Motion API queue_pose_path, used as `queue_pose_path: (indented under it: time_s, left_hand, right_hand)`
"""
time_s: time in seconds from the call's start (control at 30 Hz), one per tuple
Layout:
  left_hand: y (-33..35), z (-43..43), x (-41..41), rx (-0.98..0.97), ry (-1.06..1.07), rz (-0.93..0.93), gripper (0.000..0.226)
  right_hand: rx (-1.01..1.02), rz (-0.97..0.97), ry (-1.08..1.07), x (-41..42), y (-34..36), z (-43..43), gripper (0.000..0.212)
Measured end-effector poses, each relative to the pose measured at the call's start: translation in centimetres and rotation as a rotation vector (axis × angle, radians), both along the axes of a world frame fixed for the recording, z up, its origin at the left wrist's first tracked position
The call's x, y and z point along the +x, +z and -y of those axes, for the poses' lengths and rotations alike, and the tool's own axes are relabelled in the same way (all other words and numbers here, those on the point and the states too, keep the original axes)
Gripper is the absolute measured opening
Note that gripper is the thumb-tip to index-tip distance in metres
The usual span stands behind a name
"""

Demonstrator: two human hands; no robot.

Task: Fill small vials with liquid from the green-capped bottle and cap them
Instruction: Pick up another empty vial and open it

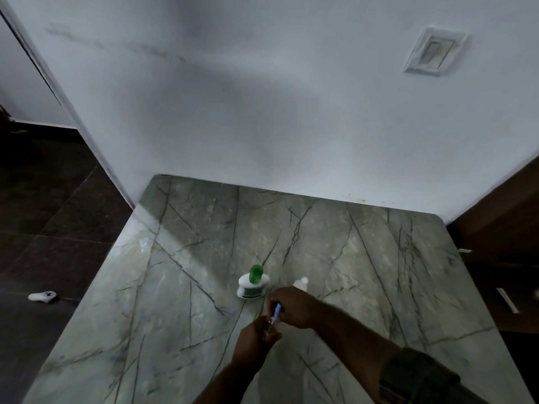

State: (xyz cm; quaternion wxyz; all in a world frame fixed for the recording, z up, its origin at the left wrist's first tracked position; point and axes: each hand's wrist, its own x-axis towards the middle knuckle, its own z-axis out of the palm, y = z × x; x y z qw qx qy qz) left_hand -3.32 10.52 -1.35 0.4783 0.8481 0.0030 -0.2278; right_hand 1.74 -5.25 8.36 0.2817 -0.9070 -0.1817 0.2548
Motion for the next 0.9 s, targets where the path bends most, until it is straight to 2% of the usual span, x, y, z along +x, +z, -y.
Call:
queue_pose_path:
  time_s: [0.13,0.2,0.27,0.3,0.37,0.4,0.5,0.6,0.67,0.77,0.83,0.9]
  left_hand:
    - [0.3,0.6,0.7,0.058,-0.093,0.066,0.022]
    - [0.3,0.8,1.0,0.053,-0.096,0.088,0.025]
    - [0.3,1.1,1.1,0.03,-0.1,0.096,0.027]
    - [0.3,1.3,1.1,0.029,-0.11,0.092,0.028]
    - [0.3,1.6,0.9,0.028,-0.135,0.078,0.027]
    - [0.2,1.7,0.8,0.024,-0.146,0.076,0.028]
    - [-0.1,1.6,0.6,0.047,-0.138,0.057,0.029]
    - [-0.3,1.2,0.4,0.09,-0.128,0.018,0.021]
    - [-0.3,0.8,0.3,0.091,-0.095,-0.001,0.02]
    - [-0.3,0.1,0.2,0.074,-0.032,-0.031,0.024]
    - [-0.3,-0.5,0.0,0.077,0.006,-0.043,0.023]
    - [-0.3,-0.9,-0.2,0.11,0.02,-0.018,0.024]
  right_hand:
    - [0.045,-0.025,0.018,-0.2,0.9,2.1,0.012]
    - [0.04,-0.072,-0.018,-0.5,1.0,2.5,0.025]
    - [-0.113,-0.102,-0.207,-0.8,0.8,2.1,0.052]
    - [-0.248,-0.094,-0.265,-0.7,0.5,1.7,0.054]
    - [-0.424,-0.086,-0.272,-0.5,-0.3,1.3,0.049]
    - [-0.408,-0.085,-0.264,-0.5,-0.4,1.1,0.041]
    - [-0.218,0.009,-0.18,-0.5,-0.4,1.7,0.019]
    - [-0.127,0.081,-0.098,-0.1,0.4,2.5,0.014]
    - [-0.039,0.132,-0.133,0.3,1.1,3.2,0.014]
    - [0.135,0.098,-0.447,-0.3,1.4,5.7,0.01]
    - [0.376,-0.062,-0.807,-1.8,0.3,7.2,0.011]
    - [0.504,-0.19,-1.144,-3.8,-2.2,7.1,0.015]
